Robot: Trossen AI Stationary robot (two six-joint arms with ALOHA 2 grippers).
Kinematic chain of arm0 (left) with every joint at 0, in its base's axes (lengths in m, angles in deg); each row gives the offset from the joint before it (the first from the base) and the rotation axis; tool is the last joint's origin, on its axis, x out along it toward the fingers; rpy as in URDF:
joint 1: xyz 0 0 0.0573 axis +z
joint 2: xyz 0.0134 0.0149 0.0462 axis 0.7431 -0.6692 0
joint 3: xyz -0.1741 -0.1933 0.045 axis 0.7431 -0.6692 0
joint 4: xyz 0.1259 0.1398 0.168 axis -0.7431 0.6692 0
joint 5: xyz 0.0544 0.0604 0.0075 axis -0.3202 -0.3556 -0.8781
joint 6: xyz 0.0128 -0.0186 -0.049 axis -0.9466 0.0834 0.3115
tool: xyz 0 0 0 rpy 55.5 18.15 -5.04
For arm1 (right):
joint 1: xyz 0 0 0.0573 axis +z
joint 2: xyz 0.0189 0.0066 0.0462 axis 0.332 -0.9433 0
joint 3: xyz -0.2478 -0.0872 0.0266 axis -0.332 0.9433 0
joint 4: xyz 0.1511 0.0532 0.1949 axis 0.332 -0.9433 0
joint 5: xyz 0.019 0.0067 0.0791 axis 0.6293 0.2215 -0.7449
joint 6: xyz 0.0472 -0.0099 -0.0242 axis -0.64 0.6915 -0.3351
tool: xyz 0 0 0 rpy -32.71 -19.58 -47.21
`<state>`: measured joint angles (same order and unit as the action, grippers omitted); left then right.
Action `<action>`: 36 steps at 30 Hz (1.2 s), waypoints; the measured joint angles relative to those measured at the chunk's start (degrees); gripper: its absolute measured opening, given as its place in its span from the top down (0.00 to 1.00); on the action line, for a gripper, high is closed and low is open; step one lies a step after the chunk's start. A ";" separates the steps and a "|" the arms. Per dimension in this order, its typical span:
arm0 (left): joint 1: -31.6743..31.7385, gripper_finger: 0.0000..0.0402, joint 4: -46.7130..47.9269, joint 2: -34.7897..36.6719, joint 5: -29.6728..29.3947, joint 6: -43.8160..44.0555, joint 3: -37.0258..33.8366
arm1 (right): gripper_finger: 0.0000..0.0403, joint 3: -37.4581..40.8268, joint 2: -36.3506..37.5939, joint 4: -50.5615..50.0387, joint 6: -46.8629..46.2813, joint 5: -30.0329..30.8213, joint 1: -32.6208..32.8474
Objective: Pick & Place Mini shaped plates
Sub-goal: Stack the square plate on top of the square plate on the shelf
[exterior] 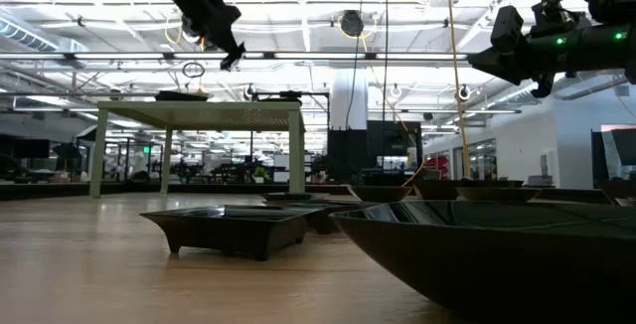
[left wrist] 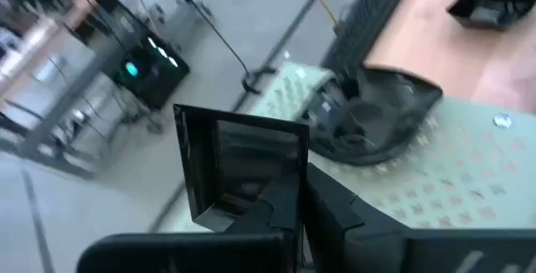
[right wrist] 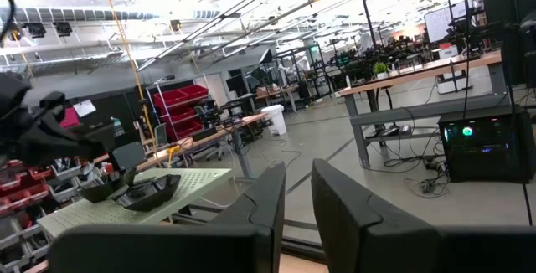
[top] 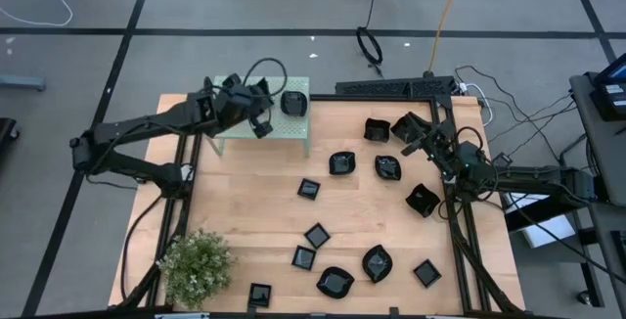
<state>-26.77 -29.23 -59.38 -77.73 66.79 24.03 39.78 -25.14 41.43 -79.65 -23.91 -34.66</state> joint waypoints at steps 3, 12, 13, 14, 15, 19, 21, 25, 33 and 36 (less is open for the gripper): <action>0.68 0.98 -0.05 -1.74 -0.19 4.99 0.12 | 0.87 0.00 0.00 -0.02 0.00 0.00 0.01; 1.46 0.98 -0.81 -6.58 -1.59 10.61 0.10 | 0.87 -0.02 -0.02 -0.01 0.02 0.00 0.02; 1.62 0.99 -0.59 -7.00 -1.81 11.79 0.10 | 0.87 -0.02 -0.02 -0.01 -0.01 0.00 0.01; 1.76 0.99 -0.50 -7.46 -1.88 12.84 0.08 | 0.87 0.00 -0.02 -0.02 0.02 0.00 0.00; 1.76 0.98 -0.71 -7.91 -1.95 13.78 0.08 | 0.87 0.00 0.00 0.00 -0.01 0.00 0.00; 1.93 0.96 -0.26 -9.28 -2.57 15.27 0.08 | 0.87 -0.01 0.00 0.00 0.02 0.00 0.02; 1.98 0.96 -0.43 -9.67 -3.19 15.51 0.08 | 0.87 -0.01 -0.01 -0.01 0.02 0.00 0.01; 2.54 0.99 0.49 -10.10 -3.72 16.44 0.08 | 0.87 0.00 -0.02 0.00 0.01 0.00 0.00; 3.16 0.96 2.87 -10.05 -3.27 16.69 0.08 | 0.87 0.00 -0.02 0.00 0.02 0.00 0.00; 3.21 0.95 4.06 -10.05 -3.20 16.68 0.08 | 0.87 -0.01 -0.01 -0.01 0.02 0.00 0.01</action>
<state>-23.56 -25.17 -69.43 -80.93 83.46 24.11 39.77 -25.16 41.42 -79.64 -23.91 -34.65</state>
